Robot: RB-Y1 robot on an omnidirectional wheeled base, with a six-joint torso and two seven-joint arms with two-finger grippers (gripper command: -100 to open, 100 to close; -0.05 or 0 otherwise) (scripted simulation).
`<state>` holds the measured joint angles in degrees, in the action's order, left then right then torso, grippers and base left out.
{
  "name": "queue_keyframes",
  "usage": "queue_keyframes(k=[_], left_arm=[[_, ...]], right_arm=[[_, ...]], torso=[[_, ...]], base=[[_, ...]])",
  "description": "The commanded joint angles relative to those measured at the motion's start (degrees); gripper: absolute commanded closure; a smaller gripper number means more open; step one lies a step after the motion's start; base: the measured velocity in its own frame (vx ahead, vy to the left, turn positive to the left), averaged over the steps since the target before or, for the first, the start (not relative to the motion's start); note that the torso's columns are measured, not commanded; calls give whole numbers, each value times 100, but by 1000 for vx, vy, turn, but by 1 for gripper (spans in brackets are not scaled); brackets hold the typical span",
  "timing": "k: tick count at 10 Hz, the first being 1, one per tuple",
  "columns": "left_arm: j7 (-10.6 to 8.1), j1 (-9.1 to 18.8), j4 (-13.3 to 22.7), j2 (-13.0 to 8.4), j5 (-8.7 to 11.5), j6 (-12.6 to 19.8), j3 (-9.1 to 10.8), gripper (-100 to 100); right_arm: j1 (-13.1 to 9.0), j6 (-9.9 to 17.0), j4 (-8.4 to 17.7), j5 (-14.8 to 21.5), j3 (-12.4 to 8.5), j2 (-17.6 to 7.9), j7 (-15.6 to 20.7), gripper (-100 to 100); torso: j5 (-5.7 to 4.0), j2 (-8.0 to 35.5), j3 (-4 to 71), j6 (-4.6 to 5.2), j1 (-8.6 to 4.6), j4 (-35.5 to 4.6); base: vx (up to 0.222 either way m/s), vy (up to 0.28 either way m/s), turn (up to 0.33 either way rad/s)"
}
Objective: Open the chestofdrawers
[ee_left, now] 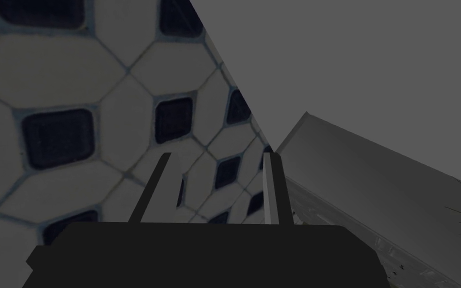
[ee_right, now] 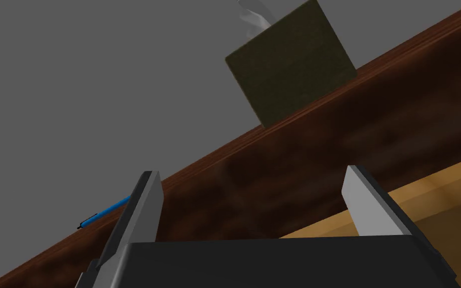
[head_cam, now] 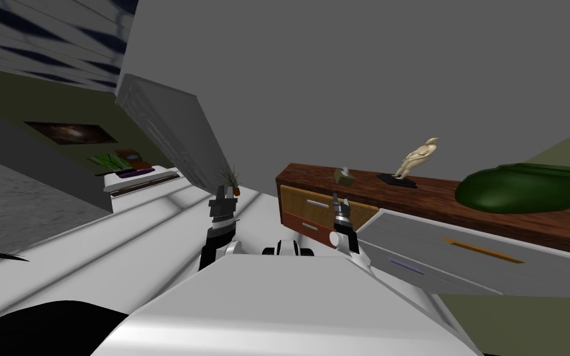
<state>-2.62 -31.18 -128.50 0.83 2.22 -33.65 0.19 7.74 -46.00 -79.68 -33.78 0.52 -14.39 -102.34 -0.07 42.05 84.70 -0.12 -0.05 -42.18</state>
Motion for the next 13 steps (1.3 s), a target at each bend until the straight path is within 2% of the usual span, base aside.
queue_keyframes(k=[1, 2, 4, 5, 6, 7, 8, 10, 11, 12, 13], left_arm=[[0, 1, 0, 0, 0, 0, 0, 0], [0, 0, 0, 0, 0, 0, 0, 0], [0, 0, 0, 0, 0, 0, 0, 0], [0, 0, 0, 0, 0, 0, 0, 0], [0, 0, 0, 0, 0, 0, 0, 0], [0, 0, 0, 0, 0, 0, 0, 0], [0, 1, 0, 0, 0, 0, 0, 0], [0, 0, 0, 0, 0, 0, 0, 0], [0, 0, 0, 0, 0, 0, 0, 0], [0, 0, 0, 0, 0, 0, 0, 0], [0, 0, 0, 0, 0, 0, 0, 0]], right_arm=[[-141, 19, 257, -191, -11, 38, -452, -100], [-248, 10, 464, -351, -21, 86, -619, -100], [-248, 10, 464, -351, -21, 86, -794, -100], [-351, 3, 656, -507, -32, 145, -1002, -100], [-351, 3, 663, -507, -32, 145, -1114, -100], [-451, -2, 851, -658, -41, 213, -1295, -100], [-451, -2, 851, -658, -41, 213, -1419, -100], [-451, -2, 851, -658, -41, 213, -1419, -100], [-546, -7, 1030, -802, -51, 291, -1657, -100], [-546, -7, 1030, -802, -51, 291, -1708, -100], [-636, -10, 1159, -939, -60, 379, -1901, -100]], torso=[[-8, -14, 6, -15, -2, 9], [-15, -27, 14, -15, -4, 18], [-34, -55, 28, -38, -2, 40], [-36, -57, 29, -36, -5, 43], [-56, -70, 32, -57, -5, 62], [-59, -85, 42, -63, -7, 66], [-77, -103, 49, -82, -2, 85], [-72, -124, 64, -88, -6, 83], [-81, -129, 65, -85, -14, 93], [-95, -136, 68, -105, -13, 103], [-97, -147, 74, -101, -16, 108]], base=[[-25, 28, 60], [-23, 28, 78], [-16, 15, 47], [-16, 13, 86], [-21, 14, 59], [-24, 23, 118], [-25, 26, 88], [-11, 7, -8], [-4, 9, 160], [-17, 18, 26], [-34, 45, 84]])
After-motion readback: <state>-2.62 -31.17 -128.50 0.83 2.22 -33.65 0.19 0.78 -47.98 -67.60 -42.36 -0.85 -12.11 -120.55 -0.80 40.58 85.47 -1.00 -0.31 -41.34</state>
